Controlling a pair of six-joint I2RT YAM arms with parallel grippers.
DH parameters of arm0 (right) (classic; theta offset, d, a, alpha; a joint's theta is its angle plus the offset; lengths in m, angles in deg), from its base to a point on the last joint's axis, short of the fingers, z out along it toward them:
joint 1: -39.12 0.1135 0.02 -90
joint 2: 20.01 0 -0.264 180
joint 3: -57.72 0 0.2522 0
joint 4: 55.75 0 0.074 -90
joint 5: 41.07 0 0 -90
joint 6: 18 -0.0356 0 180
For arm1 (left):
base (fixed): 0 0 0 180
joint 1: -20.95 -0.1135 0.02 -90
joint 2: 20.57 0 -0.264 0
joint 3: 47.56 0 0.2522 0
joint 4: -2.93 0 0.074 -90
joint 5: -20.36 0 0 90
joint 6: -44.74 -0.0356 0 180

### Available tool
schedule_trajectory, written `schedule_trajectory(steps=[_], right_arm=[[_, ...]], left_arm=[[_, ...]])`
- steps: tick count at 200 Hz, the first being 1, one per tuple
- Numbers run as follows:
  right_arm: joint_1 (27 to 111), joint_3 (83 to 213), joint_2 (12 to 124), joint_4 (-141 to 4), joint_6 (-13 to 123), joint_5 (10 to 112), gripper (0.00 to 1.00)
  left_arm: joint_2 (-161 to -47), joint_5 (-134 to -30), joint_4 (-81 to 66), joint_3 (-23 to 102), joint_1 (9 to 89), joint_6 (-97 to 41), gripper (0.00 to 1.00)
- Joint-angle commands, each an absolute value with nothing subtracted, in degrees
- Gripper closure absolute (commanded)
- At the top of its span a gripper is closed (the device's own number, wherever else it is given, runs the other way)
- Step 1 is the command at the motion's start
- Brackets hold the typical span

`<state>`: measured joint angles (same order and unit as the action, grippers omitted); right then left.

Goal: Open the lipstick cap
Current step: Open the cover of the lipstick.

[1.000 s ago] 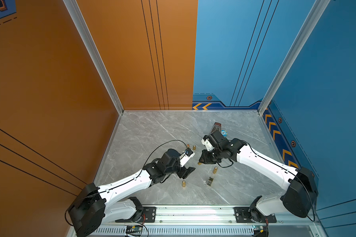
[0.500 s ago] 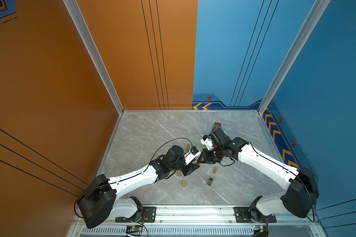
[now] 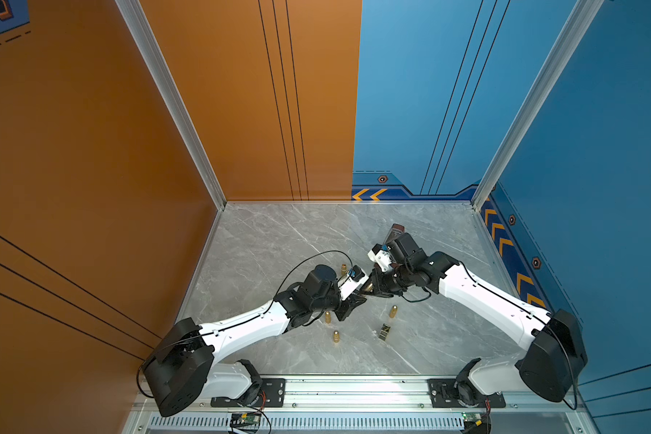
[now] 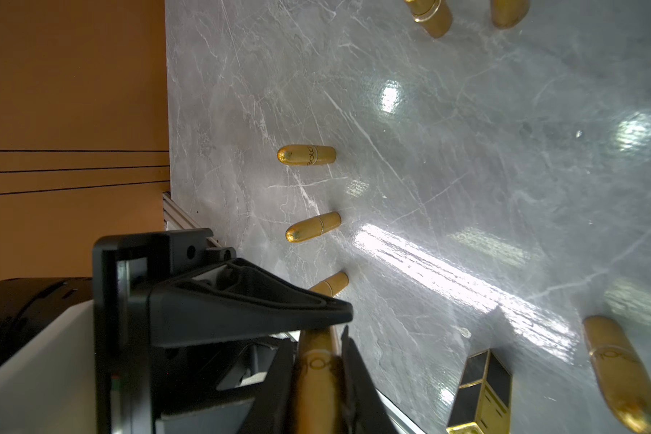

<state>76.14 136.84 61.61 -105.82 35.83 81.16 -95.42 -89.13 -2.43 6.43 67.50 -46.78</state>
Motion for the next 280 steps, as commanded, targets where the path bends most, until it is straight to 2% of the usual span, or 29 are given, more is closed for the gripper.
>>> schedule_trajectory(steps=[1, 20, 48, 93, 116, 146, 165, 203, 280], right_arm=[[76.08, 136.1, 60.43, -104.6, 34.98, 82.8, 0.82], [75.93, 136.32, 60.24, -104.49, 34.94, 82.84, 0.81], [75.75, 136.52, 59.61, -104.49, 35.41, 82.22, 0.76], [75.55, 137.03, 56.84, -105.5, 38.13, 76.29, 0.58], [75.41, 136.98, 57.37, -105.81, 39.62, 75.22, 0.55], [75.4, 137.35, 60.15, -105.76, 40.7, 76.35, 0.55], [75.68, 137.4, 61.18, -105.17, 40.71, 76.9, 0.61], [76.05, 137.5, 62.58, -103.54, 41.23, 78.02, 0.61], [76.14, 136.35, 63.75, -100.03, 40.63, 80.64, 0.73]], left_arm=[[-96.46, -89.95, -1.08, 8.2, 67.75, -46.32, 0.85], [-96.36, -89.02, -1.11, 8.07, 67.78, -46.06, 0.94], [-95.68, -86.97, -1.19, 7.24, 67.72, -45.5, 1.0], [-93.68, -83.07, -3.23, 5.12, 67.63, -45.26, 1.0], [-93.4, -82.26, -6.48, 5.96, 67.62, -45.17, 1.0], [-92.87, -81.86, -7.69, 6.63, 67.66, -44.72, 1.0], [-93.08, -82.26, -7.67, 6.63, 67.71, -44.66, 1.0], [-93.93, -82.98, -7.67, 7.03, 67.79, -44.94, 1.0], [-94.23, -83.8, -7.67, 7.42, 67.88, -45.14, 1.0]])
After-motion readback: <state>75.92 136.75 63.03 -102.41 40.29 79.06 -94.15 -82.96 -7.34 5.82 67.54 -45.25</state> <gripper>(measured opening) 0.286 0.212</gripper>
